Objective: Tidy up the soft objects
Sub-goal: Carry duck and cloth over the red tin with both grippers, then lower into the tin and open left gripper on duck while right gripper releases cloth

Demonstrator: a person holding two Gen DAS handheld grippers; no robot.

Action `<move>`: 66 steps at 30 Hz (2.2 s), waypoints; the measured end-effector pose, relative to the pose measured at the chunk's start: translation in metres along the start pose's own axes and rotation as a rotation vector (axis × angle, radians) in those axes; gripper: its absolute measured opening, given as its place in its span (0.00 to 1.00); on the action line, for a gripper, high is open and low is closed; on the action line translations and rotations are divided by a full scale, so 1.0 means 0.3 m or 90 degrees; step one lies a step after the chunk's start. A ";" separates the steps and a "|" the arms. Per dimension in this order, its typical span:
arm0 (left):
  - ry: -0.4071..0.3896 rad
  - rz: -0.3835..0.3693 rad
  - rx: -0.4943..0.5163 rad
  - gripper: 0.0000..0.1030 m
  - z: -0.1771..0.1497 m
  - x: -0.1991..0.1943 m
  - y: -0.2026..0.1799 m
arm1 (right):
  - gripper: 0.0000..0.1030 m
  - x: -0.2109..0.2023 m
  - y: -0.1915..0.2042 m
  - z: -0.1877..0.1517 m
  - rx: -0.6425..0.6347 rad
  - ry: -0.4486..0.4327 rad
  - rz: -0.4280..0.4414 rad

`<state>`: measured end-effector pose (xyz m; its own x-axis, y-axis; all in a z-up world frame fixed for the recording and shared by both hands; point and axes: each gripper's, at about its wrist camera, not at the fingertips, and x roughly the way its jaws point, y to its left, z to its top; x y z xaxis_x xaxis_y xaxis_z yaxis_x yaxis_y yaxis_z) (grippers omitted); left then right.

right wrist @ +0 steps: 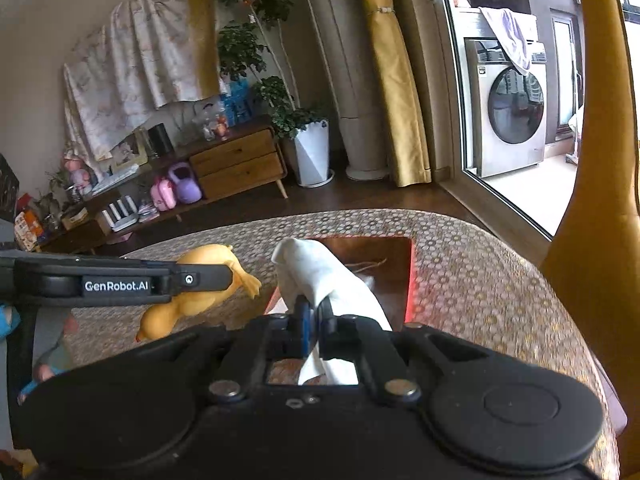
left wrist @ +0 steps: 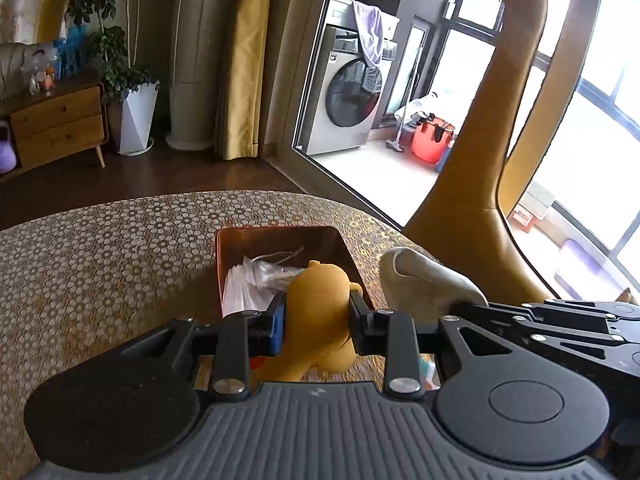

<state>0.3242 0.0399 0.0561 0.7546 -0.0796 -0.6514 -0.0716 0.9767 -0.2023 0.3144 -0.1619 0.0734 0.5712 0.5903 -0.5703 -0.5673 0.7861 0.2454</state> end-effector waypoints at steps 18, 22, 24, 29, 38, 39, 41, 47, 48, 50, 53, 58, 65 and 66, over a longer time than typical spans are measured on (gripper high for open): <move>0.031 0.016 -0.047 0.30 0.145 0.427 0.094 | 0.04 0.432 -0.150 0.111 0.076 0.021 -0.027; 0.044 0.018 -0.060 0.30 0.147 0.507 0.114 | 0.04 0.518 -0.176 0.094 0.099 0.037 -0.031; 0.050 0.024 -0.062 0.30 0.139 0.542 0.122 | 0.04 0.555 -0.182 0.083 0.103 0.044 -0.036; 0.070 0.031 -0.071 0.30 0.119 0.618 0.144 | 0.04 0.620 -0.201 0.064 0.101 0.058 -0.056; 0.110 0.046 -0.062 0.30 0.062 0.703 0.160 | 0.04 0.675 -0.222 0.027 0.098 0.088 -0.071; 0.114 0.047 -0.061 0.30 0.056 0.708 0.159 | 0.04 0.679 -0.220 0.023 0.095 0.092 -0.070; 0.117 0.048 -0.059 0.30 0.046 0.715 0.158 | 0.04 0.684 -0.213 0.020 0.089 0.100 -0.074; 0.116 0.054 -0.044 0.33 0.043 0.705 0.145 | 0.10 0.688 -0.205 0.007 0.078 0.105 -0.078; 0.113 0.057 -0.043 0.38 0.045 0.698 0.144 | 0.10 0.686 -0.203 0.008 0.075 0.105 -0.079; 0.103 0.066 -0.040 0.44 0.047 0.685 0.145 | 0.14 0.679 -0.201 0.012 0.072 0.102 -0.084; 0.087 0.070 -0.040 0.55 0.058 0.655 0.148 | 0.17 0.659 -0.207 0.017 0.075 0.094 -0.081; 0.069 0.065 -0.057 0.57 0.075 0.596 0.145 | 0.23 0.614 -0.197 0.025 0.066 0.086 -0.076; 0.043 0.061 -0.046 0.59 0.096 0.478 0.094 | 0.29 0.518 -0.140 0.038 0.037 0.073 -0.066; 0.039 0.060 -0.046 0.59 0.099 0.457 0.086 | 0.29 0.499 -0.130 0.041 0.033 0.070 -0.065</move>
<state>0.4452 0.0602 -0.0169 0.7015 -0.0022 -0.7127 -0.1884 0.9638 -0.1884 0.4292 -0.1020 -0.0119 0.5540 0.4858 -0.6761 -0.4765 0.8510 0.2209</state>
